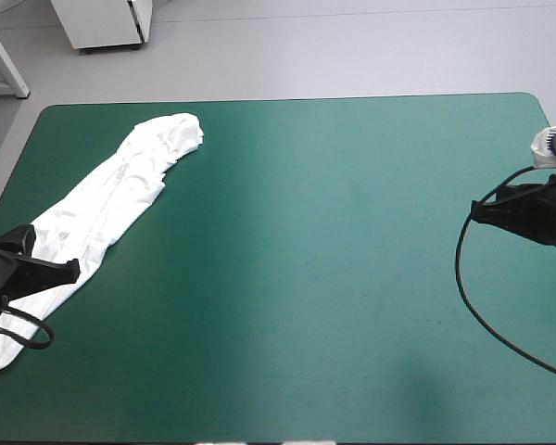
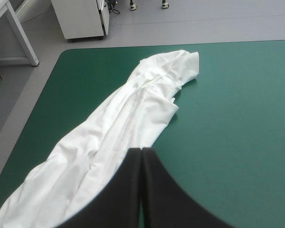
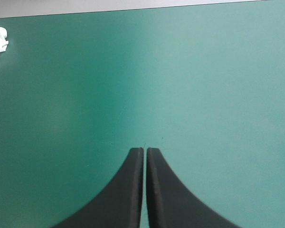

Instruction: Fold the cloth

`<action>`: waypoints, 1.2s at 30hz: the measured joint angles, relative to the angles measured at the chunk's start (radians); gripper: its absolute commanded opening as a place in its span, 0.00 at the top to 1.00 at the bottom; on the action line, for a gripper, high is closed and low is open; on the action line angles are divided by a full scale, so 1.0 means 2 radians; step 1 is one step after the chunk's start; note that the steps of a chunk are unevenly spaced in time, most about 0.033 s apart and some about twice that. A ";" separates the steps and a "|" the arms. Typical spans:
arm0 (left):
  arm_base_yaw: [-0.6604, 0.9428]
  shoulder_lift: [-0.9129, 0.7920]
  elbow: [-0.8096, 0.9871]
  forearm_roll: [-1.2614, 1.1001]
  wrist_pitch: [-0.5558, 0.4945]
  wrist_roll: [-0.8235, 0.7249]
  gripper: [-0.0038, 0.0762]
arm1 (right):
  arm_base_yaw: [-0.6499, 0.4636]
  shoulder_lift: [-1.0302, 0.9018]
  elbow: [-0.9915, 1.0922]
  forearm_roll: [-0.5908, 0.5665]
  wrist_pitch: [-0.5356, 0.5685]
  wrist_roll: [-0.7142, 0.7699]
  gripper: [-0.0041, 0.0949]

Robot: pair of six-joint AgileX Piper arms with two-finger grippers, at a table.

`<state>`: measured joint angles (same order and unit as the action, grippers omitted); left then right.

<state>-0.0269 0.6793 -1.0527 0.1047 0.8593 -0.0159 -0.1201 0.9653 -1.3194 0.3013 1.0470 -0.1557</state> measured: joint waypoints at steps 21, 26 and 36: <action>0.000 0.236 -0.200 -0.037 0.134 0.041 0.37 | 0.000 0.000 0.000 0.000 0.002 0.000 0.94; 0.000 0.337 -0.273 -0.016 0.151 0.037 0.37 | 0.000 0.000 0.000 0.000 0.012 0.000 0.94; 0.065 0.496 -0.323 -0.031 0.155 0.034 0.37 | 0.000 0.000 0.000 0.000 0.027 0.000 0.96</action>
<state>0.1027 1.6721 -1.6977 0.0432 1.1694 0.0522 -0.1201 0.9653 -1.3194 0.3021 1.1001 -0.1557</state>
